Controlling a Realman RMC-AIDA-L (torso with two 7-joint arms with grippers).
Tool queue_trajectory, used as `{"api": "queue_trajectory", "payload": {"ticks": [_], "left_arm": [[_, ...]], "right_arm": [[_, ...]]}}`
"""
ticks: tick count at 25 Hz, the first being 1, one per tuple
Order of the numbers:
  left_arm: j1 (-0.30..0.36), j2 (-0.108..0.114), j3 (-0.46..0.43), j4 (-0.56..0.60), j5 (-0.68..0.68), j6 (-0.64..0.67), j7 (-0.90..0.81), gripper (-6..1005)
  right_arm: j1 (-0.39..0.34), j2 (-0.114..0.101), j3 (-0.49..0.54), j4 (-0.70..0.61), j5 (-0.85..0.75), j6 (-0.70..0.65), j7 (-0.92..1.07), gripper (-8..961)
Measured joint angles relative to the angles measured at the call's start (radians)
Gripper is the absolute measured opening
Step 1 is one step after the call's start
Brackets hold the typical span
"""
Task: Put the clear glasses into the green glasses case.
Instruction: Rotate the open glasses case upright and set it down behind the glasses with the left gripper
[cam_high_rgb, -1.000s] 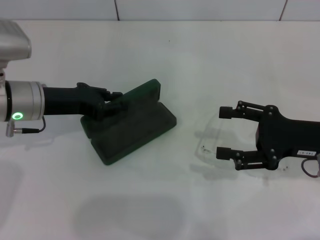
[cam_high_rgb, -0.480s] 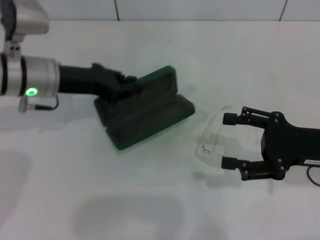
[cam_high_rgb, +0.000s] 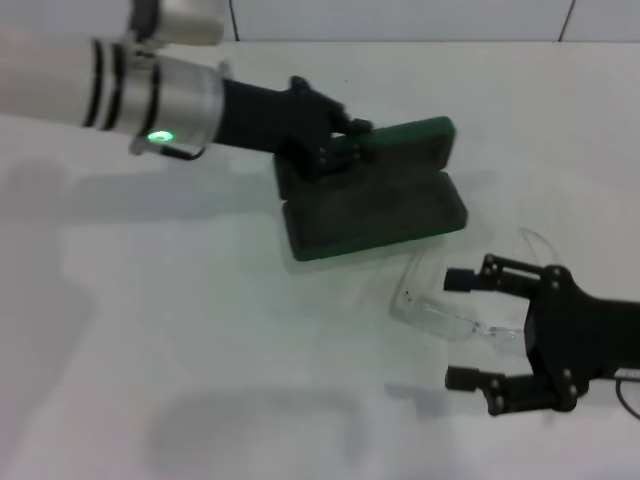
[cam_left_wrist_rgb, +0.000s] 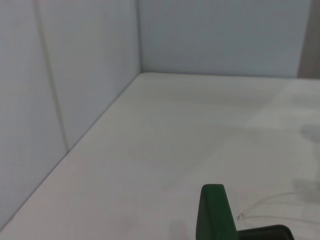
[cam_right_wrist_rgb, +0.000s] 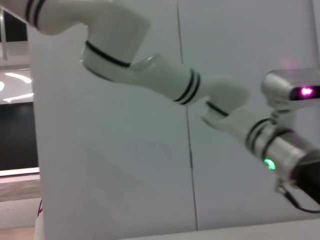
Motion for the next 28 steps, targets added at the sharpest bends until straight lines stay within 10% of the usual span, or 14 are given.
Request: {"api": "queue_trajectory", "payload": {"ticks": [12,28], "left_arm": [[-0.113,0.007,0.000,0.038,0.035,-0.102,0.066,211],[-0.077,0.033,0.000,0.048,0.099,-0.186,0.123,210]], "right_arm": [[-0.024,0.017,-0.001,0.009,-0.024,0.003,-0.067,848],[-0.015,0.026,-0.026,0.009,-0.025,0.005,-0.081,847]]}}
